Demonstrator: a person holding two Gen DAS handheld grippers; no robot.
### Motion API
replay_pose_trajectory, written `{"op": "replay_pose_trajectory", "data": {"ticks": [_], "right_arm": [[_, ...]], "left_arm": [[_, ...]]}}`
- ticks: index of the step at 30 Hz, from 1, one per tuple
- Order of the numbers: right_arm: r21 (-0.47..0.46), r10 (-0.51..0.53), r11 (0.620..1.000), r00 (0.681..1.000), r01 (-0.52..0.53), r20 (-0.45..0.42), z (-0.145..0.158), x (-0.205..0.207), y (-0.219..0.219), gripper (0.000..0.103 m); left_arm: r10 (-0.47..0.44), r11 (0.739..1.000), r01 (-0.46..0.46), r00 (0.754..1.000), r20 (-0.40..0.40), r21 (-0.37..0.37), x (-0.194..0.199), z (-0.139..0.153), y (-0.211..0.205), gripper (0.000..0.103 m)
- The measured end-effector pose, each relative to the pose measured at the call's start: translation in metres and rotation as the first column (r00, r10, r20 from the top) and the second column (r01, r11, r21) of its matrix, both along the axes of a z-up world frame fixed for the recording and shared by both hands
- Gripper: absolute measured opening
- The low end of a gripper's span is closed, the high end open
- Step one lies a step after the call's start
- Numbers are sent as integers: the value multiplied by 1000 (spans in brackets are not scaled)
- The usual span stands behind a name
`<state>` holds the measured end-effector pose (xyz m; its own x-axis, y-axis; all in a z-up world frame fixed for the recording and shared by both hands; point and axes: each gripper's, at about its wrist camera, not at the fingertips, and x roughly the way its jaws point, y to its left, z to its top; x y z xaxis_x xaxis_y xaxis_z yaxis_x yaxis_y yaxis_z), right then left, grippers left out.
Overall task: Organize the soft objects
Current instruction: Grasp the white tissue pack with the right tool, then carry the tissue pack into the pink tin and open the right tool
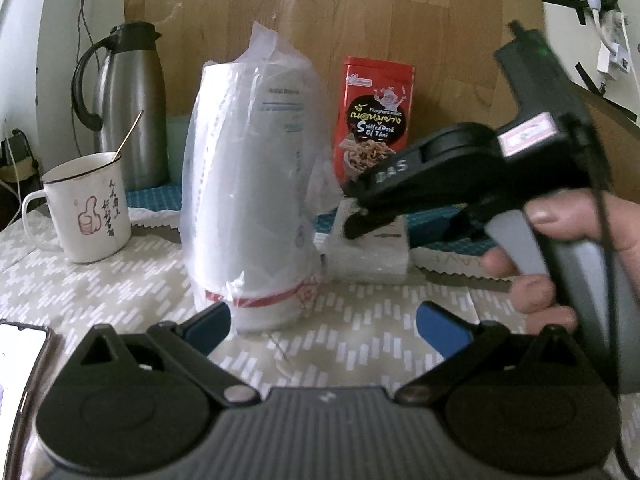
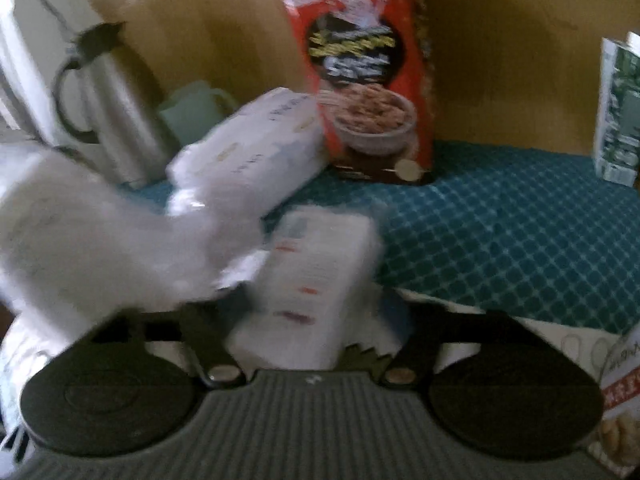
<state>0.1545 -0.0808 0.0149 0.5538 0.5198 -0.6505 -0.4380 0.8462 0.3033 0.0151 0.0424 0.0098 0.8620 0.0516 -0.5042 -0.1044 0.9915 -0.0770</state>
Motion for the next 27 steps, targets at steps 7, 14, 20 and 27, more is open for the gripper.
{"op": "replay_pose_trajectory", "data": {"ticks": [7, 14, 20, 27], "right_arm": [[27, -55, 998, 998, 55, -5, 1, -19, -33, 52], [-36, -75, 996, 991, 80, 108, 7, -79, -79, 52], [-167, 38, 986, 952, 14, 304, 24, -150, -92, 53], [-357, 271, 924, 893, -137, 359, 16, -214, -76, 57]], "left_arm": [[-2, 1000, 2, 1000, -2, -9, 0, 0, 3, 103], [-35, 992, 36, 999, 10, -121, -3, 1, 19, 103], [-73, 954, 62, 997, -26, -295, 1, -3, 46, 102], [-135, 912, 111, 990, -34, -394, -20, -3, 55, 102]]}}
